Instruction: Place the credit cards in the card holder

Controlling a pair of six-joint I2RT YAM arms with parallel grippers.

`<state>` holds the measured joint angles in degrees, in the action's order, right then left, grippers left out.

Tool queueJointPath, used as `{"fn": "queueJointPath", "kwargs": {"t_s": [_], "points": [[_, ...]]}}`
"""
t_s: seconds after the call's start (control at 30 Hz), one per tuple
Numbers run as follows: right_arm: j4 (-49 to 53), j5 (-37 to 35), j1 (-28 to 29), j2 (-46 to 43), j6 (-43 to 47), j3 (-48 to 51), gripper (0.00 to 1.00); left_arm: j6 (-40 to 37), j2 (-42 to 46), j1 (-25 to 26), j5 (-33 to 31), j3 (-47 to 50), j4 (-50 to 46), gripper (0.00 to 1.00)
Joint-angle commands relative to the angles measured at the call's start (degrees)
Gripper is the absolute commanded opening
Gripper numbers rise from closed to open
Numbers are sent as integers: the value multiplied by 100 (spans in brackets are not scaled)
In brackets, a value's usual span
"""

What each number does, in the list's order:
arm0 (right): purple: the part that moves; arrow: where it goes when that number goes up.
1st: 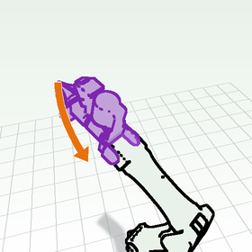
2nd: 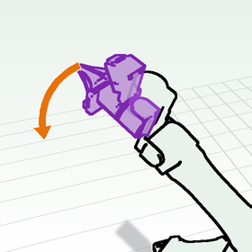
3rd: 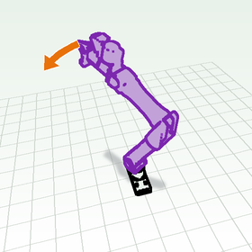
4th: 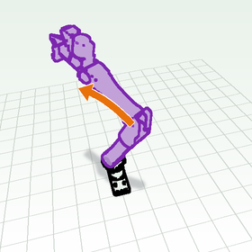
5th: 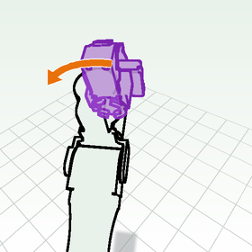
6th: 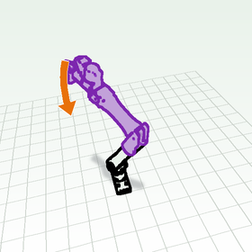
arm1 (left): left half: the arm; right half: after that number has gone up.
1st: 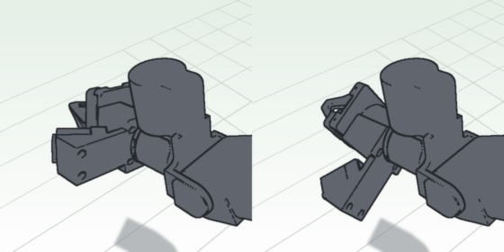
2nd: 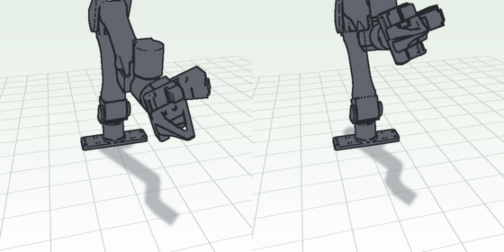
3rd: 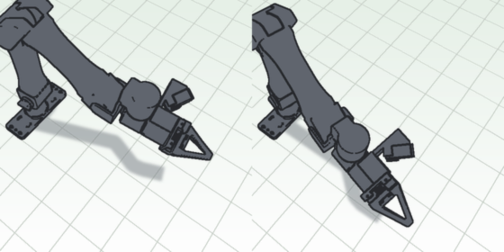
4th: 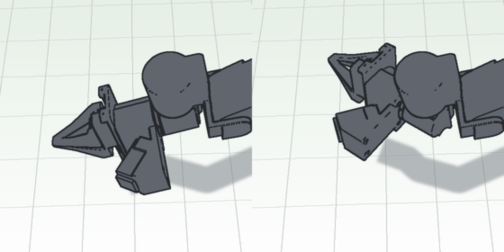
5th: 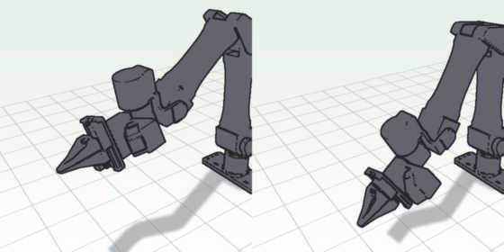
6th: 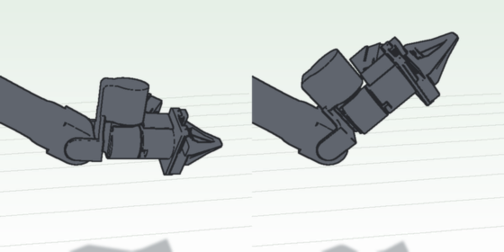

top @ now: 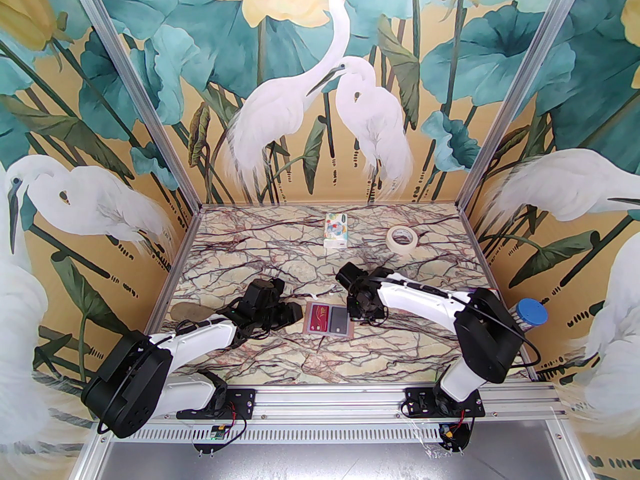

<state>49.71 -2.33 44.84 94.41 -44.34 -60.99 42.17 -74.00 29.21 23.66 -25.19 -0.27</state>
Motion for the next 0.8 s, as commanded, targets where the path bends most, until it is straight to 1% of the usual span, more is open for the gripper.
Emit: {"fn": "queueJointPath", "kwargs": {"t_s": [0.0, 0.17, 0.37, 0.47, 0.77], "points": [[-80, 66, -19, 59, -52, 44, 15, -69, -62, -39, -33, 58, 71, 41], [-32, 49, -19, -23, -58, 9, 15, -69, -84, -38, -37, 53, 80, 41], [100, -47, -19, -159, -82, -36, 19, -60, -124, -39, -19, 41, 120, 41], [118, -75, -19, -203, -85, -36, 19, -60, -108, -39, -19, 52, 115, 41], [130, -94, -19, -249, -94, -35, 13, -60, -80, -38, -28, 61, 98, 41]]}}
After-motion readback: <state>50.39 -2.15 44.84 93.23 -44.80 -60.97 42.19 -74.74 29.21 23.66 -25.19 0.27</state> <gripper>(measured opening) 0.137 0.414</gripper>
